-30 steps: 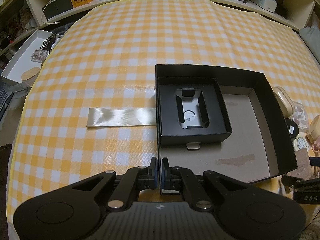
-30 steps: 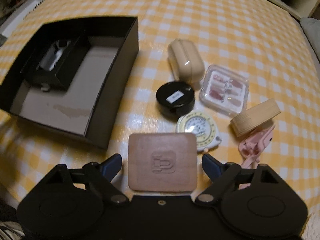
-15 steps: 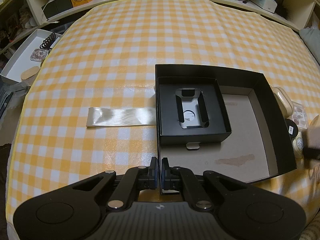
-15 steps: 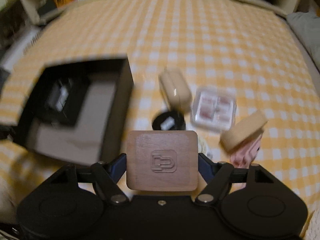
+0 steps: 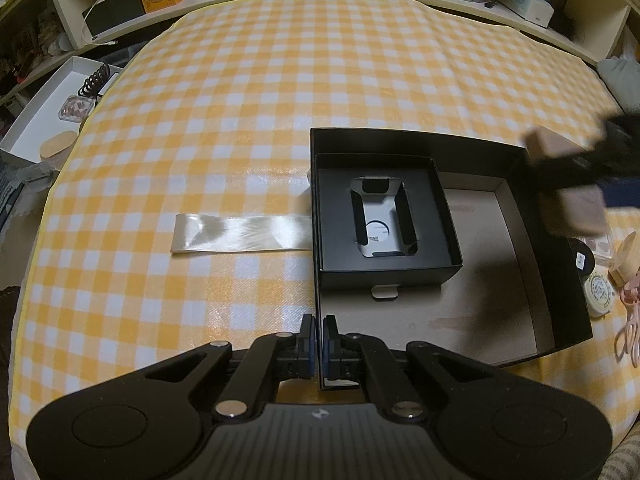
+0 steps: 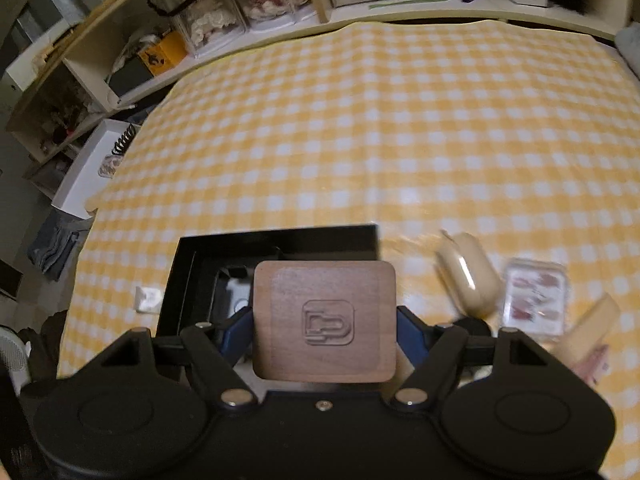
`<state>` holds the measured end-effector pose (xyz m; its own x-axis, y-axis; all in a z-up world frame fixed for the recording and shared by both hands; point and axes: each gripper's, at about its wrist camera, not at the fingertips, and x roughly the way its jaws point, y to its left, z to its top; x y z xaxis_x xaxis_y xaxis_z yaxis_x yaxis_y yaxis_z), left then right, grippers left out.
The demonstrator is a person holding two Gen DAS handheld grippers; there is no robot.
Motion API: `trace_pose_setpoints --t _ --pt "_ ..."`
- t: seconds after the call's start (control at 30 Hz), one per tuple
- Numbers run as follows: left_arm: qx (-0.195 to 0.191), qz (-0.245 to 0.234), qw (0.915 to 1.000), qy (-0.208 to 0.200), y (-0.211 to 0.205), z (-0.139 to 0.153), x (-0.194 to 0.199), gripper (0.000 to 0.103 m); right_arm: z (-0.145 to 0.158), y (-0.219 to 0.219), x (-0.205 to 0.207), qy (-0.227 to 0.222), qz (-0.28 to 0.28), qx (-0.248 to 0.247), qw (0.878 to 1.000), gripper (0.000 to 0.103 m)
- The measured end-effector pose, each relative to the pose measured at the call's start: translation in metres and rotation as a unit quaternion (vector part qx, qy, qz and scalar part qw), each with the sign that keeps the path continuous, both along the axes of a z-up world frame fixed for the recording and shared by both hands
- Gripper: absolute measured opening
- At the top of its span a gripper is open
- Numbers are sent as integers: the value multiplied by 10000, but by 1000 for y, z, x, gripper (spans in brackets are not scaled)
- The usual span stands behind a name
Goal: Organize rigid objects
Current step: 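Place the wooden coaster in the tray beside the black box, release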
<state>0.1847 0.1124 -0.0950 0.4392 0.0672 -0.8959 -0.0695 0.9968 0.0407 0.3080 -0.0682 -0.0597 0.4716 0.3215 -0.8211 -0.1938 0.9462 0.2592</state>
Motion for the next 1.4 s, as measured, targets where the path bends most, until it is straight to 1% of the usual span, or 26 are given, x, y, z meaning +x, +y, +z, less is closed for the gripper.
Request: trace_pose_setpoints --t 0.1,0.27,0.47,0.57,0.6,0.63,0.67,0.7,0.73,0.8,0.87,1.03,1.2,1.4 --pt "-51 18 10000 2 1 -1 -2 4 -5 19 17 52 17 -191 9998 76" --pt "-98 28 9999 -6 1 -3 -4 4 -15 36 35 278 40 -247 9993 76" --pt "-110 43 9999 -4 1 -1 -2 4 -26 51 48 245 18 -504 9984 76" --pt "-104 40 9999 6 1 0 1 4 -31 56 53 141 -55 -621 9980 76" --pt "-109 40 9999 0 1 1 1 4 -32 55 53 49 -93 -657 9978 79" --pt "-110 42 9999 -4 1 1 1 4 -32 56 53 -15 -72 -596 9982 86" --pt "-111 40 9999 -2 1 1 1 6 -32 55 53 8 -24 -507 9987 89" --pt "-103 41 9999 2 0 1 1 4 -32 55 53 61 0 -476 9988 95" --pt "-104 43 9999 6 0 1 0 4 -33 54 53 81 -17 -515 9986 97" --pt "-106 41 9999 2 0 1 1 4 -31 54 50 25 34 -589 9983 97" --pt "-98 38 9999 -1 0 1 0 4 -31 55 46 63 126 -614 9980 97" --pt "-90 37 10000 0 -1 2 1 4 -32 56 26 11 244 -641 9976 97" --pt "-60 30 10000 15 -2 5 2 4 -32 52 -2 3 286 -588 9979 97" --pt "-44 32 10000 21 -2 6 2 4 -21 37 -40 -55 348 -538 9979 98"
